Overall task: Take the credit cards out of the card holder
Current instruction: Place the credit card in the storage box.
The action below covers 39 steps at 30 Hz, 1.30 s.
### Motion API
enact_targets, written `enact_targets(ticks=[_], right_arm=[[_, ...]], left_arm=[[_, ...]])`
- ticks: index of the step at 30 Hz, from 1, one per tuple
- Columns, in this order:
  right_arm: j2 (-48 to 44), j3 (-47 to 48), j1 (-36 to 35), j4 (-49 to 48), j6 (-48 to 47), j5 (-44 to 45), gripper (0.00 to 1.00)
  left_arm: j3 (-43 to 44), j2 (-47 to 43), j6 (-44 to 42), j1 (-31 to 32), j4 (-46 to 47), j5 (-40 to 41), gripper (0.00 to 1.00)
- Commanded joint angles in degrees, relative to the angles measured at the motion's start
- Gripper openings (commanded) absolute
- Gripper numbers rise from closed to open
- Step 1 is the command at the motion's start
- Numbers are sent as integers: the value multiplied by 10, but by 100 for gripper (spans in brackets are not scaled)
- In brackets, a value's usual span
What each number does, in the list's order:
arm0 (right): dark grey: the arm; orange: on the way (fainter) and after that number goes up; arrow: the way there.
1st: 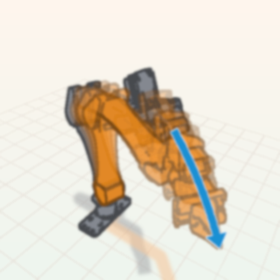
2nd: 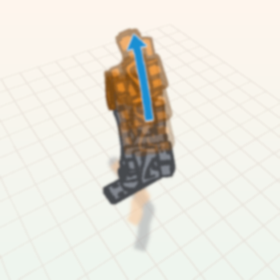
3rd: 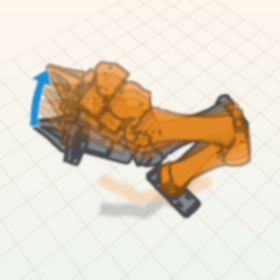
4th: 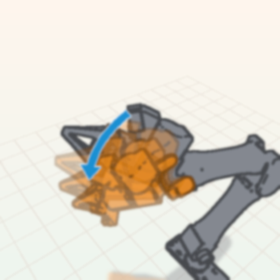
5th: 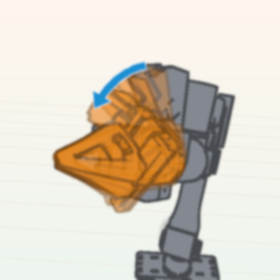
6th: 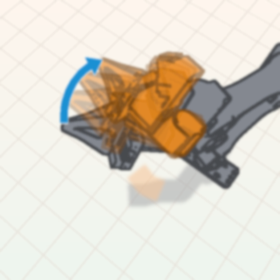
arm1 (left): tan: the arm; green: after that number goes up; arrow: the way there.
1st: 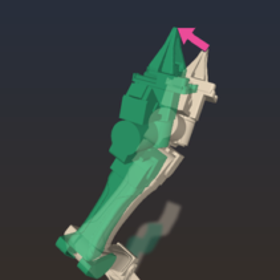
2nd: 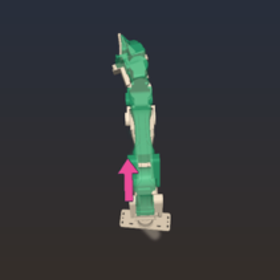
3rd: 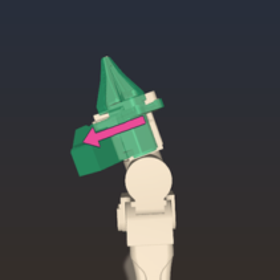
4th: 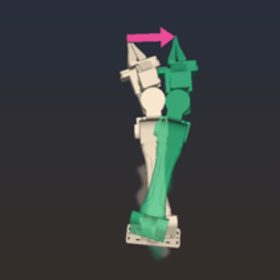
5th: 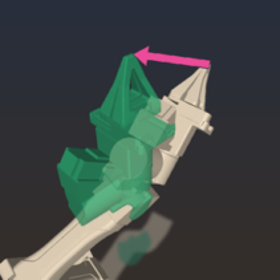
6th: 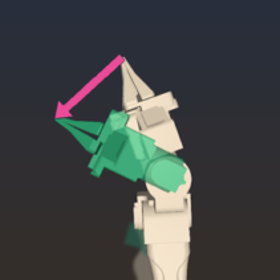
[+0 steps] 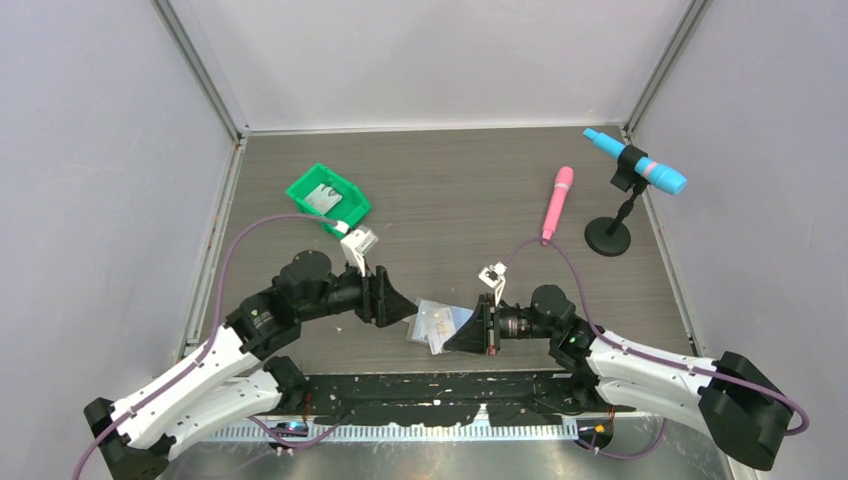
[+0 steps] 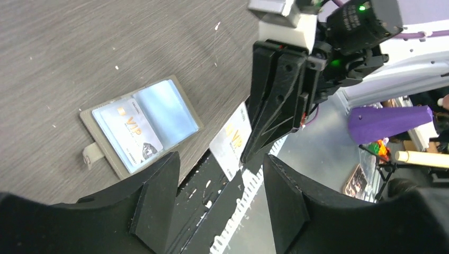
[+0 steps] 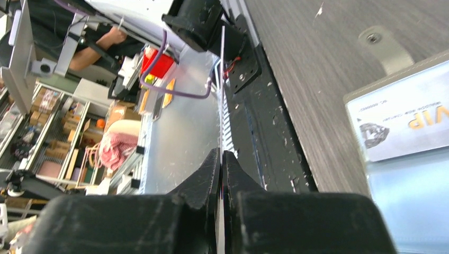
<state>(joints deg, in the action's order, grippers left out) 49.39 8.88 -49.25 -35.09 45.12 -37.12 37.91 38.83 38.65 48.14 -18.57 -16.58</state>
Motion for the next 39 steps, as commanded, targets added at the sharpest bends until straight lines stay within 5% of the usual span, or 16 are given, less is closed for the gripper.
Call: enact_targets(ticks=[1, 10, 17, 30, 32, 36, 39], right_arm=[[2, 21, -2, -3, -26, -61, 5], [18, 15, -13, -24, -37, -81, 5], [16, 14, -15, -38, -34, -70, 5], [15, 21, -16, -32, -41, -76, 7], [16, 23, -17, -33, -41, -76, 8], [12, 25, -16, -32, -42, -72, 9], [10, 28, -16, -18, -43, -61, 22]], left_arm=[[91, 45, -111, -2, -105, -39, 61], [167, 173, -157, -2, -149, -162, 58], [146, 240, -134, -2, -73, -240, 49], [129, 267, -132, -2, -55, -259, 41], [131, 274, -133, -2, -55, -270, 36], [125, 271, -129, -2, -48, -263, 5], [121, 268, -126, -2, -49, -252, 0]])
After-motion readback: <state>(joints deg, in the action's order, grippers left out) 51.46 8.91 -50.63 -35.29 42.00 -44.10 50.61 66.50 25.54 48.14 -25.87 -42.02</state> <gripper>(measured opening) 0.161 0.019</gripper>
